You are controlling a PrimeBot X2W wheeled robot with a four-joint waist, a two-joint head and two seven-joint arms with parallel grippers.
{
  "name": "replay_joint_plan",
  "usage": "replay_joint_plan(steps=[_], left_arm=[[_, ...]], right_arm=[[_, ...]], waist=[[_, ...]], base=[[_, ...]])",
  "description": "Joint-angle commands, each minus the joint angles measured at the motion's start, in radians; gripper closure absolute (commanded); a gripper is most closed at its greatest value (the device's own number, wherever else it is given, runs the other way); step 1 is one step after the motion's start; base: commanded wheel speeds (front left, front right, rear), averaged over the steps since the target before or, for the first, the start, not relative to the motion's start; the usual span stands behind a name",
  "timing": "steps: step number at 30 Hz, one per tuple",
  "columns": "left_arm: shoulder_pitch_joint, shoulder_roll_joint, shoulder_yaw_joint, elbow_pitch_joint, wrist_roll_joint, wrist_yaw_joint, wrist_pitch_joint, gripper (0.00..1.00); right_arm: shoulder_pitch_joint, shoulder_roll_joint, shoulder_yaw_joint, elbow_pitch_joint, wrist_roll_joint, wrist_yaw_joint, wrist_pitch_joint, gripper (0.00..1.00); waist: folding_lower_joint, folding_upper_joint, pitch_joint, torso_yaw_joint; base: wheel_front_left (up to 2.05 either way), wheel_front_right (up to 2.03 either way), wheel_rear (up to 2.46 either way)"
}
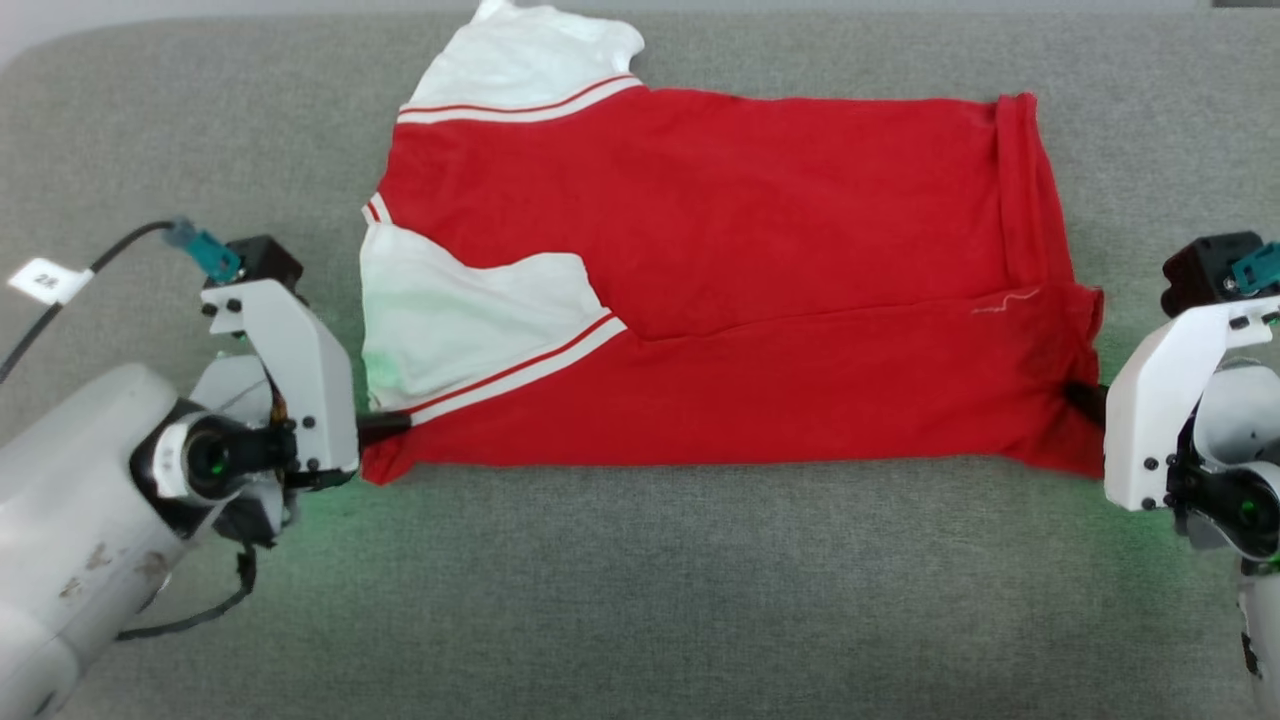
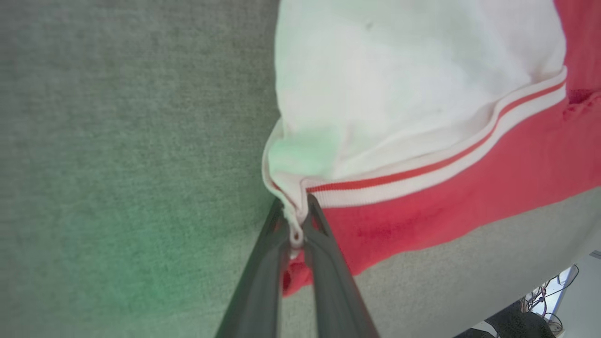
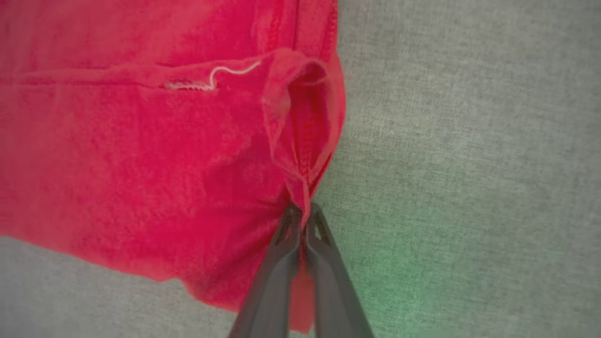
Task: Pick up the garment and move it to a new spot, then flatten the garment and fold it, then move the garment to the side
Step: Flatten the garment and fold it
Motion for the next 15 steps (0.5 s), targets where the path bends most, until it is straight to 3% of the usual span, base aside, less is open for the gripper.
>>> replay_joint_plan(steps=[1, 15], left_arm=[[0.03, 0.021, -0.005, 0.003, -0.001, 0.015, 0.0, 1.0], [0.1, 0.177, -0.005, -0.273, -0.003, 0.126, -0.002, 1.0]], right_arm=[[0.023, -0.006, 0.007, -0.003, 0.015, 0.0, 0.01, 1.0], [0.15, -0.097, 0.015, -0.151, 0.138, 0.0, 0.095, 1.0]], waist=[[0.0, 0.0, -0.011, -0.004], [0.0, 0.0, -0.064, -0.005]], base=[[0.0, 0.0, 0.0], [0.0, 0.0, 0.0]])
